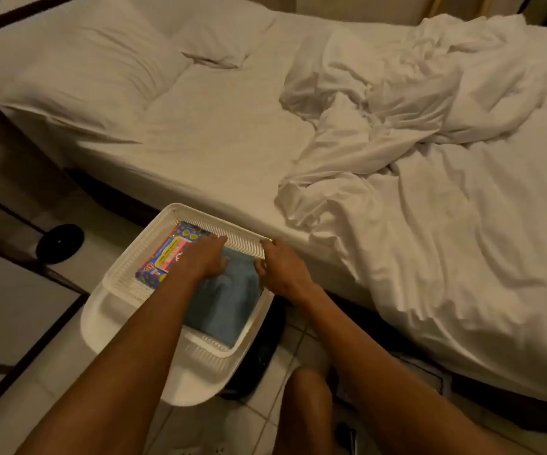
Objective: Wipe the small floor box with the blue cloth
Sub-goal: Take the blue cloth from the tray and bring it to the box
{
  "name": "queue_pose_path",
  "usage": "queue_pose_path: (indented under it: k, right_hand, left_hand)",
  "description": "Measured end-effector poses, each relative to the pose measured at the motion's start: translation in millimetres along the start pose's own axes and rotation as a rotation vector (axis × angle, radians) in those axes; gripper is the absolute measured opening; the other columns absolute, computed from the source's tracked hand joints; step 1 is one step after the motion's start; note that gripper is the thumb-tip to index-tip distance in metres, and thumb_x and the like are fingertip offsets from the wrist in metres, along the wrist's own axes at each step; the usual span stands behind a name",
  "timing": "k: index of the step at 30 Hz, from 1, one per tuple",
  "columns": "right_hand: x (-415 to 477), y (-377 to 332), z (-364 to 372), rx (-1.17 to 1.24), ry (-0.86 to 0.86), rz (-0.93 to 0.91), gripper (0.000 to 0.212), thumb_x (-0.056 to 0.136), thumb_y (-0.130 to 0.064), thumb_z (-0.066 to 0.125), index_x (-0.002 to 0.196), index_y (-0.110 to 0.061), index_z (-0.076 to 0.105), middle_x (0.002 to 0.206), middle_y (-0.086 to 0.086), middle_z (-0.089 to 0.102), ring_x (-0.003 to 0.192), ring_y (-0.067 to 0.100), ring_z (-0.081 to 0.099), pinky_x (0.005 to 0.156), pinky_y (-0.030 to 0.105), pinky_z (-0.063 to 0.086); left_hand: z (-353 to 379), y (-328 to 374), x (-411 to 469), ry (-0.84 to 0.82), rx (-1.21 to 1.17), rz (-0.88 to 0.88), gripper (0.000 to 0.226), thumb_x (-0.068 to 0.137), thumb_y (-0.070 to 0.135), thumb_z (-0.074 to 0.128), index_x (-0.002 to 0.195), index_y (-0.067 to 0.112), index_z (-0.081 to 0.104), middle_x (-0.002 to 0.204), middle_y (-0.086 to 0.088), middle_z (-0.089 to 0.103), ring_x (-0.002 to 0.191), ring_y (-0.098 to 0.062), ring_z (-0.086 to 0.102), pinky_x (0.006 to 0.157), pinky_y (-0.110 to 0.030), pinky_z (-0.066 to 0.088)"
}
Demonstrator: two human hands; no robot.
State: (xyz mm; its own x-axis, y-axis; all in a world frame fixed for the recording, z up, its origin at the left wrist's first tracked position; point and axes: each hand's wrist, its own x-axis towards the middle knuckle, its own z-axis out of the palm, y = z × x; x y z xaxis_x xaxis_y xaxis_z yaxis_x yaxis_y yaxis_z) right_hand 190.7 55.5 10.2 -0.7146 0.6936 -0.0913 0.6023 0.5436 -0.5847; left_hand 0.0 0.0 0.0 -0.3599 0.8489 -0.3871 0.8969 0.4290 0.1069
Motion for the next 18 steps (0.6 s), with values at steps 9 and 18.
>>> queue_pose_path:
  k: [9, 18]
  right_hand:
    - [31, -4, 39, -0.346, -0.205, -0.03, 0.034, 0.096, -0.021, 0.053, 0.125, -0.004, 0.059, 0.125, 0.019, 0.059, 0.118, 0.035, 0.056, 0.093, 0.041, 0.047]
    - [43, 9, 66, -0.449, -0.094, 0.015, 0.03, 0.1, -0.01, 0.041, 0.125, -0.002, 0.057, 0.129, 0.02, 0.056, 0.119, 0.034, 0.052, 0.103, 0.04, 0.039]
  left_hand:
    - [8, -23, 35, -0.084, 0.231, 0.106, 0.082, 0.084, 0.015, 0.069, 0.154, 0.013, 0.027, 0.157, -0.014, 0.033, 0.145, -0.031, 0.033, 0.117, -0.04, 0.029]
    - [12, -16, 47, -0.042, 0.253, 0.071, 0.046, 0.084, 0.025, 0.07, 0.127, 0.014, 0.059, 0.134, -0.014, 0.057, 0.129, -0.032, 0.047, 0.104, -0.039, 0.038]
